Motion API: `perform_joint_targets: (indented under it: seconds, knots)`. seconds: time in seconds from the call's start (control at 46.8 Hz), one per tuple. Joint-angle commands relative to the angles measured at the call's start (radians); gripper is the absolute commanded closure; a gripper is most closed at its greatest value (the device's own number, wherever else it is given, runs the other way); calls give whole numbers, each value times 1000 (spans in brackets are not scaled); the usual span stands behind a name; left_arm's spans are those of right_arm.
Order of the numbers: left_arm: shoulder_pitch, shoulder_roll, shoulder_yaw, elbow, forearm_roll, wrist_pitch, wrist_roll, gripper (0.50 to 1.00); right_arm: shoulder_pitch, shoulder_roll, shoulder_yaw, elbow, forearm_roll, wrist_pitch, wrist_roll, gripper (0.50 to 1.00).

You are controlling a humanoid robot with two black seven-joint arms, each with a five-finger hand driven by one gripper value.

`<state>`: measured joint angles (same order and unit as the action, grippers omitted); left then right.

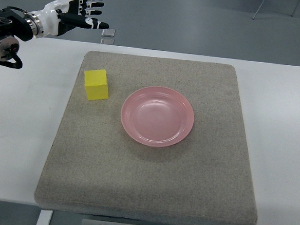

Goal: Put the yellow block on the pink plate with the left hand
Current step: 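Swing the left hand out over the yellow cube, fingers pointing down, then close the left hand's fingers around the yellow cube and lift it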

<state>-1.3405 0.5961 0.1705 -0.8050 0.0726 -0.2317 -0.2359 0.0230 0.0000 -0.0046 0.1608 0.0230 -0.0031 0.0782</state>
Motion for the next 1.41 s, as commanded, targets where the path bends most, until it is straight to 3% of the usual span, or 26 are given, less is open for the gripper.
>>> perform_joint_targets:
  seconds: [0.0,0.192,0.299,0.683,1.111,1.239,1.388]
  knots:
    - [-14,7,7,-17,151,-11,1,512,0,0,0,0,0,0,0,576]
    - [-32,24,17,-31,532,-138,0,514,0,0,0,0,0,0,0,576]
    - [-35,24,17,-36,642,-163,-2,516,0,0,0,-1,0,0,0,576]
    - [-29,18,11,-79,903,-164,-19,523,0,0,0,0,0,0,0,576]
    - [-17,-13,6,-71,912,-156,-45,514,0,0,0,0,0,0,0,576]
    - [-16,-13,9,-68,917,-156,-46,529,0,0,0,0,0,0,0,576]
    - [-3,-13,7,-65,970,-155,-59,604,0,0,0,0,0,0,0,576]
